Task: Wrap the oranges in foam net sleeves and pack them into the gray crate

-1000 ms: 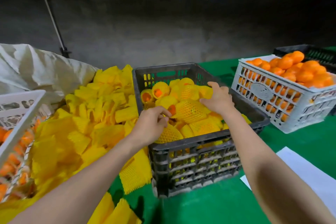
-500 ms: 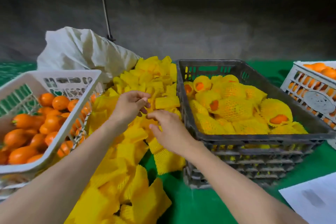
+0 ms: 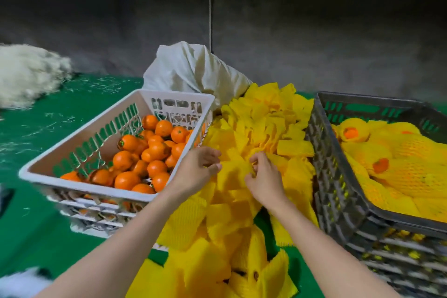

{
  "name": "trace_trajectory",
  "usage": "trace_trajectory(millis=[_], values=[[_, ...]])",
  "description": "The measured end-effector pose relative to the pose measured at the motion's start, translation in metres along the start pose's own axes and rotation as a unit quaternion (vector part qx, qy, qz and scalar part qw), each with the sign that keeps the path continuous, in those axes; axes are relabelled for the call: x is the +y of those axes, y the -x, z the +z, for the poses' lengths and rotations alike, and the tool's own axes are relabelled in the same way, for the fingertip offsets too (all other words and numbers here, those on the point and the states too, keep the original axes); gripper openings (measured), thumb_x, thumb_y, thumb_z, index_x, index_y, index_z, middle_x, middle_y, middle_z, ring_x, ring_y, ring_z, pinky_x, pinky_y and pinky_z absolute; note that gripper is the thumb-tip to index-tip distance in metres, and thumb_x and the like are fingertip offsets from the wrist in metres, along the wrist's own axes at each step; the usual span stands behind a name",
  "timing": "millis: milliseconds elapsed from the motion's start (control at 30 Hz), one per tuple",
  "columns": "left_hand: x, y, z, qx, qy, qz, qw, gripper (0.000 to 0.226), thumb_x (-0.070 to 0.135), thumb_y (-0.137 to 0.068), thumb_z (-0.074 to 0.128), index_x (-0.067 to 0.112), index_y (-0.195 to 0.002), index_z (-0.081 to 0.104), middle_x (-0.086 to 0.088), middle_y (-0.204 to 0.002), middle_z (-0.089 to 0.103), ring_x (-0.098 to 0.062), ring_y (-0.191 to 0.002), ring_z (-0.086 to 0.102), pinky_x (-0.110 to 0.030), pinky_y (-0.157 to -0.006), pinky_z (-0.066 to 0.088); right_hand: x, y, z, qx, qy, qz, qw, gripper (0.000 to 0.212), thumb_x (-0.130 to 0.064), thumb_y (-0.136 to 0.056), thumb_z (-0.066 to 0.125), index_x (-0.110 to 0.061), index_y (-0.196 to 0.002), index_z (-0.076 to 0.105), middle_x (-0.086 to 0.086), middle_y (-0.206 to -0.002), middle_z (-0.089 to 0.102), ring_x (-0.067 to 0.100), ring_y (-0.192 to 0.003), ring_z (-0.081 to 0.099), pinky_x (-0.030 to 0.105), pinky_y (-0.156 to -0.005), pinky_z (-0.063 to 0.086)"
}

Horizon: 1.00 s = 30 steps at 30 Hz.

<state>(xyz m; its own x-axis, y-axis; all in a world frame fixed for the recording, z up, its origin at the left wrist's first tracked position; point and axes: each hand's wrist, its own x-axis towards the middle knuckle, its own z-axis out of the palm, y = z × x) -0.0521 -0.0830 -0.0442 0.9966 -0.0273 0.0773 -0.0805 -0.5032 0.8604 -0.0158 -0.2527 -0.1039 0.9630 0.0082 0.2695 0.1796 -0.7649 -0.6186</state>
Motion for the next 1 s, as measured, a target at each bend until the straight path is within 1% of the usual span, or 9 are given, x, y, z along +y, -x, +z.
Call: trace_trajectory(millis=[133,233,267,333,500,633,733,833,1000], values=[[0.014,-0.01,-0.016,-0.051,-0.078,0.059,0.994,0.063,0.018,-0.083,0.072,0.017,-0.139,0.043,0.003,-0.135,0.048,-0.011,-0.127,0.042,-0.02,-0.097,0.034,-0.05,-0.007,-0.051,0.003,-0.084,-0.146,0.986,0.025,0.002,-0.075,0.06,-0.013,-0.095,0.061,-0.001,-0.09,0.057,0.013,-0.08,0.051,0.02,-0.072,0.041],[0.022,-0.018,-0.029,-0.085,-0.082,0.083,0.99,0.024,0.018,-0.081,0.074,0.012,-0.104,0.066,-0.003,-0.09,0.064,-0.021,-0.086,0.058,-0.033,-0.07,0.045,-0.07,-0.004,-0.062,-0.017,-0.113,-0.18,0.977,0.024,0.002,-0.079,0.061,-0.012,-0.098,0.065,-0.004,-0.093,0.057,0.008,-0.087,0.052,0.005,-0.075,0.037],[0.021,-0.019,-0.033,-0.072,-0.073,0.092,0.99,0.012,0.017,-0.081,0.074,0.01,-0.083,0.064,-0.002,-0.07,0.056,-0.019,-0.067,0.052,-0.033,-0.059,0.039,-0.073,-0.003,-0.059,-0.012,-0.109,-0.184,0.977,0.023,-0.001,-0.081,0.063,-0.011,-0.101,0.067,-0.002,-0.095,0.058,0.009,-0.09,0.053,0.006,-0.077,0.037],[0.016,-0.018,-0.04,-0.052,-0.04,0.09,0.994,0.025,0.016,-0.081,0.074,0.01,-0.068,0.054,0.003,-0.057,0.042,-0.011,-0.052,0.038,-0.03,-0.052,0.029,-0.079,-0.002,-0.05,0.016,-0.098,-0.183,0.978,0.023,-0.01,-0.08,0.07,-0.009,-0.103,0.068,0.001,-0.097,0.062,0.012,-0.093,0.056,0.013,-0.081,0.039],[-0.003,-0.02,-0.063,-0.019,0.056,0.027,0.998,0.031,0.018,-0.083,0.069,0.013,-0.068,0.042,-0.003,-0.062,0.034,-0.018,-0.06,0.033,-0.033,-0.055,0.025,-0.104,-0.008,-0.015,0.133,-0.111,-0.245,0.954,0.015,-0.009,-0.069,0.076,-0.003,-0.073,0.063,0.01,-0.079,0.065,0.016,-0.078,0.059,0.018,-0.074,0.042],[-0.021,-0.024,-0.111,-0.06,0.147,-0.005,0.987,0.037,0.044,-0.074,0.076,0.021,-0.057,0.052,0.005,-0.053,0.048,-0.013,-0.049,0.045,-0.022,-0.053,0.031,-0.139,-0.025,0.025,0.069,-0.224,-0.203,0.951,0.016,-0.016,-0.071,0.055,-0.023,-0.069,0.041,-0.006,-0.063,0.04,0.01,-0.06,0.038,0.029,-0.055,0.032],[-0.049,-0.048,-0.153,0.017,0.163,-0.037,0.986,0.035,0.054,-0.085,0.057,0.026,-0.065,0.063,0.006,-0.061,0.065,-0.012,-0.048,0.049,-0.022,-0.048,0.034,-0.167,-0.046,0.058,0.015,-0.337,-0.109,0.935,0.021,-0.012,-0.067,0.049,-0.021,-0.066,0.031,0.0,-0.064,0.027,0.011,-0.06,0.028,0.029,-0.052,0.024],[-0.093,-0.09,-0.175,0.104,0.067,-0.076,0.989,0.028,0.029,-0.094,0.056,0.011,-0.073,0.059,-0.008,-0.071,0.064,-0.012,-0.045,0.05,-0.023,-0.042,0.041,-0.185,-0.062,0.093,-0.017,-0.346,-0.065,0.936,0.025,-0.006,-0.071,0.051,-0.02,-0.067,0.031,-0.001,-0.063,0.025,0.005,-0.053,0.023,0.022,-0.049,0.02],[-0.142,-0.155,-0.164,-0.026,-0.203,-0.103,0.973,0.019,0.022,-0.09,0.061,0.006,-0.08,0.056,-0.021,-0.092,0.061,-0.024,-0.08,0.054,-0.032,-0.064,0.037,-0.183,-0.073,0.119,-0.036,-0.293,-0.047,0.954,0.022,-0.01,-0.077,0.051,-0.018,-0.068,0.032,-0.002,-0.061,0.024,0.008,-0.053,0.023,0.018,-0.046,0.021]])
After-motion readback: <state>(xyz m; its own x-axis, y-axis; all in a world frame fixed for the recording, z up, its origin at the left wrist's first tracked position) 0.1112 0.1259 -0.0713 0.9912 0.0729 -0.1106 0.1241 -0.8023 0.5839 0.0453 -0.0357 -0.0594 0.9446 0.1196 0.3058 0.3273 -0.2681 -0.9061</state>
